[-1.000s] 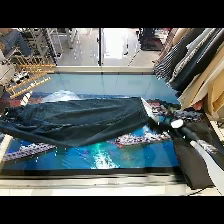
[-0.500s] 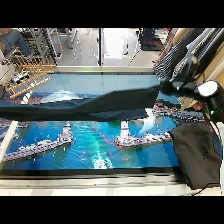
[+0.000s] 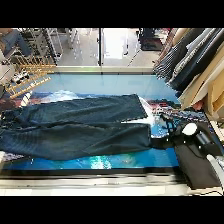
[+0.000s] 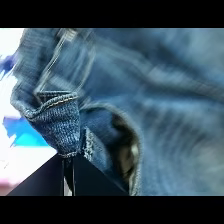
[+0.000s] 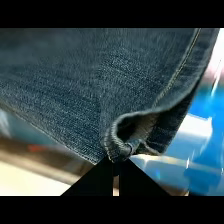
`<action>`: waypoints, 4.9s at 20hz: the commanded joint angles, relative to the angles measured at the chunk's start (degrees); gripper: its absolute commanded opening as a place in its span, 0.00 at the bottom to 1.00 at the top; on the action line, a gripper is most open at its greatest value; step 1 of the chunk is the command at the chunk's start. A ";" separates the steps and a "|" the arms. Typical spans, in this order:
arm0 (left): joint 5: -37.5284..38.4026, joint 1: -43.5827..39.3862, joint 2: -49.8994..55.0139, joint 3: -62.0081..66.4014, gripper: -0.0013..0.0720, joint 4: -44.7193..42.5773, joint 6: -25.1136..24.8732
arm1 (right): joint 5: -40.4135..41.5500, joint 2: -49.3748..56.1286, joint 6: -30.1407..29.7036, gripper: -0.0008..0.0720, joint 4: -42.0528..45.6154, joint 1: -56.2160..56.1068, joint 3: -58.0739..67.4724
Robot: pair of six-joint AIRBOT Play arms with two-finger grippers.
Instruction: Fold the clothes and pants, and hang the long-sleeved shirts on hangers.
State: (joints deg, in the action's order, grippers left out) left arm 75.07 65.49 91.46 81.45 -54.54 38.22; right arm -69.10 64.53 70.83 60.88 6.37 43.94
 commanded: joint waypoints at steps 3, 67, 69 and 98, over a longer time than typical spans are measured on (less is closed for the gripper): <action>-2.19 2.23 0.72 -0.94 0.25 -8.00 -3.98 | -1.51 -1.40 -0.66 0.68 -0.85 0.07 -1.20; -14.97 -0.76 7.43 -5.73 0.85 1.88 34.40 | 14.16 -7.61 18.01 0.63 -9.79 10.03 -22.56; -15.08 -0.76 8.11 -5.73 0.85 1.90 34.42 | 16.44 -6.14 18.03 0.58 -9.90 8.26 -22.56; -12.00 -1.33 13.42 -5.29 0.04 11.32 32.48 | 22.14 -6.69 17.97 0.06 -11.17 7.15 -22.29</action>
State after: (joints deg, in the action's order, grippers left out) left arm 62.50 65.82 103.92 76.16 -47.31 72.20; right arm -46.81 58.39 88.88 49.89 13.56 21.54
